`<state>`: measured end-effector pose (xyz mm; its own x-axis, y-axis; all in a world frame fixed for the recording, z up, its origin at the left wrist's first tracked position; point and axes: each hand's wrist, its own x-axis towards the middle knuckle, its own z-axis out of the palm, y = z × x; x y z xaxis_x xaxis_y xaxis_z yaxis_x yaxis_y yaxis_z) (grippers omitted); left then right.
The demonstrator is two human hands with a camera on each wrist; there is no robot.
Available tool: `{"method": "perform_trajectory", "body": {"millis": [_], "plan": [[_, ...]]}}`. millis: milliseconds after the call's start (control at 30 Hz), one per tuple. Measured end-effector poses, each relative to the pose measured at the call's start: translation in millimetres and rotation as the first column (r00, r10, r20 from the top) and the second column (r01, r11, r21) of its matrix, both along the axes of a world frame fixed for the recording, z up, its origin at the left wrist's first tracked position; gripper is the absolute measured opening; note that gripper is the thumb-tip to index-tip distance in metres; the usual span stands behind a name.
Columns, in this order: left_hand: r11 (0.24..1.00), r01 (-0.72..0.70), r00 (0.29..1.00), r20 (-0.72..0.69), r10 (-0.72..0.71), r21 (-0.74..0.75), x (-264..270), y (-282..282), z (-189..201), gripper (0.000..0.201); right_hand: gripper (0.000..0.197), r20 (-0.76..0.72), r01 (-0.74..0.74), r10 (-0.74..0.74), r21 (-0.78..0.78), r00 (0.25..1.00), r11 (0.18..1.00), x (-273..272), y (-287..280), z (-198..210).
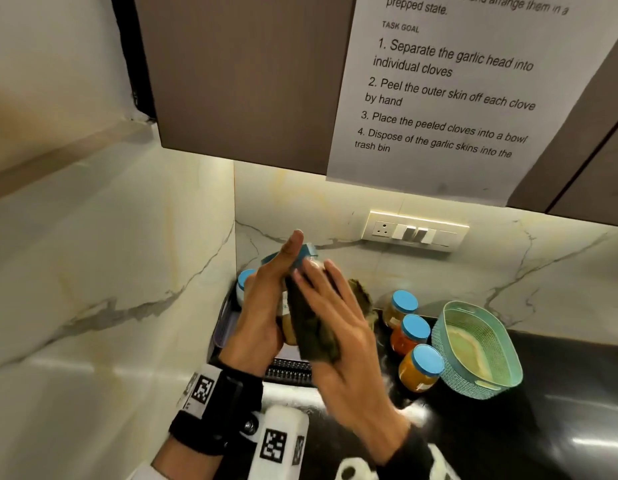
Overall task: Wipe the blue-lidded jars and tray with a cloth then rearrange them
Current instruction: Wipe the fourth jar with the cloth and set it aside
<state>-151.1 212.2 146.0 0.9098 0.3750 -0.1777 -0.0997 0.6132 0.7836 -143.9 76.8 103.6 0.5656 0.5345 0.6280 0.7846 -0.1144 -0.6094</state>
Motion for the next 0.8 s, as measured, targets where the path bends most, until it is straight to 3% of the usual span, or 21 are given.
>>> {"method": "perform_trajectory", "body": {"millis": [100,167,233,300,367,467,600,667,700,733,800], "plan": [[0.997,-0.003,0.998,-0.063,0.008,0.078,-3,-3,-2,0.094,0.066,0.091,0.022,-0.024,0.019,0.996,1.000,0,-2,-15],[0.992,-0.028,0.998,-0.055,0.035,0.122,-1,-9,-3,0.108,0.071,0.131,0.051,-0.065,0.106,0.989,0.993,11,-2,-15],[0.989,-0.022,0.999,-0.045,0.029,0.149,2,-9,-3,0.121,0.069,0.026,0.055,-0.062,0.234,0.998,0.971,17,-5,-6],[0.989,0.016,0.999,-0.047,-0.009,0.147,3,-3,-1,0.100,0.065,-0.199,0.056,0.019,0.363,0.980,0.930,14,-10,8],[0.995,0.054,0.998,-0.020,-0.053,0.089,1,3,1,0.062,0.051,-0.435,0.073,0.125,0.410,0.892,0.909,9,-12,15],[0.996,0.066,0.998,-0.021,-0.065,0.061,1,1,-1,0.049,0.034,-0.556,0.132,0.156,0.443,0.816,0.887,5,-8,16],[0.989,0.031,0.999,-0.031,-0.027,0.142,1,-12,-1,0.077,0.012,-0.578,0.174,0.050,0.326,0.815,0.929,22,-1,43],[0.988,0.035,0.999,0.002,-0.036,0.148,0,-16,-1,0.067,0.015,-0.627,0.151,0.040,0.249,0.778,0.957,35,2,58],[0.992,0.047,0.998,0.032,-0.051,0.119,-1,-17,-1,0.057,0.015,-0.605,0.127,0.036,0.224,0.795,0.966,37,4,63],[0.996,0.053,0.996,0.066,-0.058,0.074,0,-15,-2,0.049,0.018,-0.535,0.093,0.026,0.194,0.844,0.977,35,7,64],[0.998,0.059,0.993,0.103,-0.056,-0.026,2,-8,-3,0.046,0.051,-0.314,0.030,0.018,0.149,0.949,0.988,24,11,52]]}}
